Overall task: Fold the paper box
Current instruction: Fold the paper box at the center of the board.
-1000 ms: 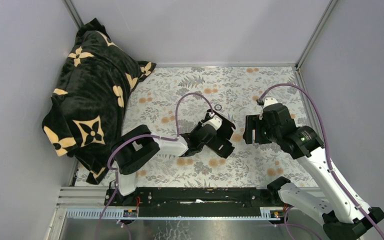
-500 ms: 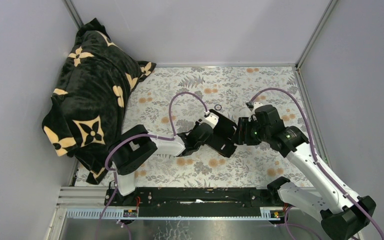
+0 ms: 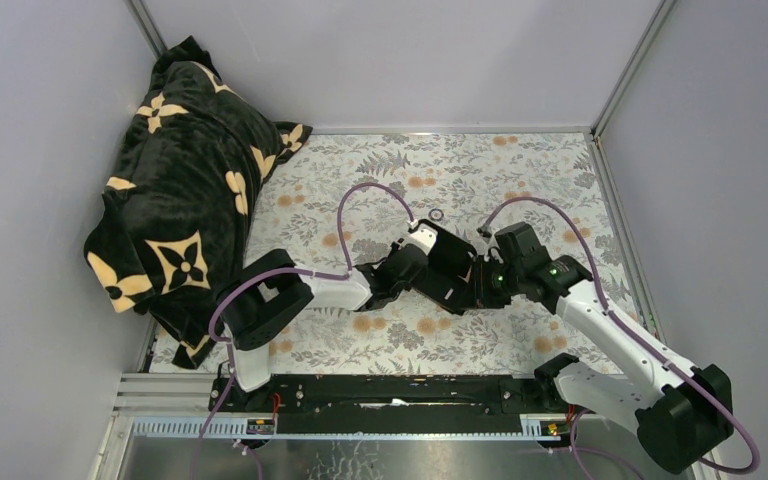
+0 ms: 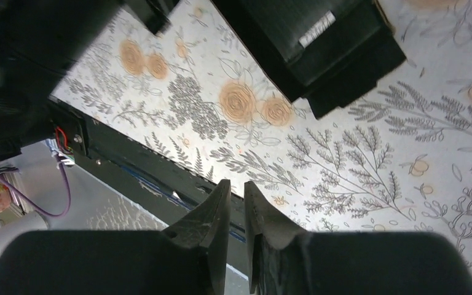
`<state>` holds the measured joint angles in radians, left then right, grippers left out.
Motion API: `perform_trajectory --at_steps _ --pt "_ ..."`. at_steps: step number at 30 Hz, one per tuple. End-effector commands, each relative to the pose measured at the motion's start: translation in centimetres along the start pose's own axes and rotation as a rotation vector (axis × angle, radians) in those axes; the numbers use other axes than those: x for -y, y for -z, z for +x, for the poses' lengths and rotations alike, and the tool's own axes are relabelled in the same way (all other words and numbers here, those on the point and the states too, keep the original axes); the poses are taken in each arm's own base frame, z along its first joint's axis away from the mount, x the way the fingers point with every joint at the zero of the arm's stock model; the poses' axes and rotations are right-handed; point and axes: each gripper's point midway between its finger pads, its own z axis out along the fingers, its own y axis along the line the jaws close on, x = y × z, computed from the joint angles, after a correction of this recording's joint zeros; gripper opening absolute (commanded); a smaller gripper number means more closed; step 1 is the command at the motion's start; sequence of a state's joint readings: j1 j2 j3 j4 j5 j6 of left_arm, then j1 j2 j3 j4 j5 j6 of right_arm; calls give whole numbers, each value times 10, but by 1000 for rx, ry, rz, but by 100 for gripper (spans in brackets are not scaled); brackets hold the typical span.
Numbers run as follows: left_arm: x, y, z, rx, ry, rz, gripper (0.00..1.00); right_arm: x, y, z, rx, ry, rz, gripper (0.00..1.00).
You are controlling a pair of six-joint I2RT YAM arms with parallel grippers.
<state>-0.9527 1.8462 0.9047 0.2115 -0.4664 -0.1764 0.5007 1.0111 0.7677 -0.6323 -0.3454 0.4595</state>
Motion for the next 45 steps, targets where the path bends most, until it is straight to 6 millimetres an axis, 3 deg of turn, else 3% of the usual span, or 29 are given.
perform_trajectory --at_steps 1,12,21,35,45 --pt "1 0 -8 -8 36 -3 32 3 -6 7 -4 -48 -14 19" --pt "5 -1 -2 -58 79 -9 30 18 -28 18 -23 -81 37 20" --pt "4 -3 7 -100 113 -36 29 20 -49 13 6 -27 143 21" --pt "5 -8 13 -143 83 -55 27 42 -74 2 30 3 242 21" --pt "5 -13 16 -164 39 -57 24 49 -82 -7 45 25 284 21"
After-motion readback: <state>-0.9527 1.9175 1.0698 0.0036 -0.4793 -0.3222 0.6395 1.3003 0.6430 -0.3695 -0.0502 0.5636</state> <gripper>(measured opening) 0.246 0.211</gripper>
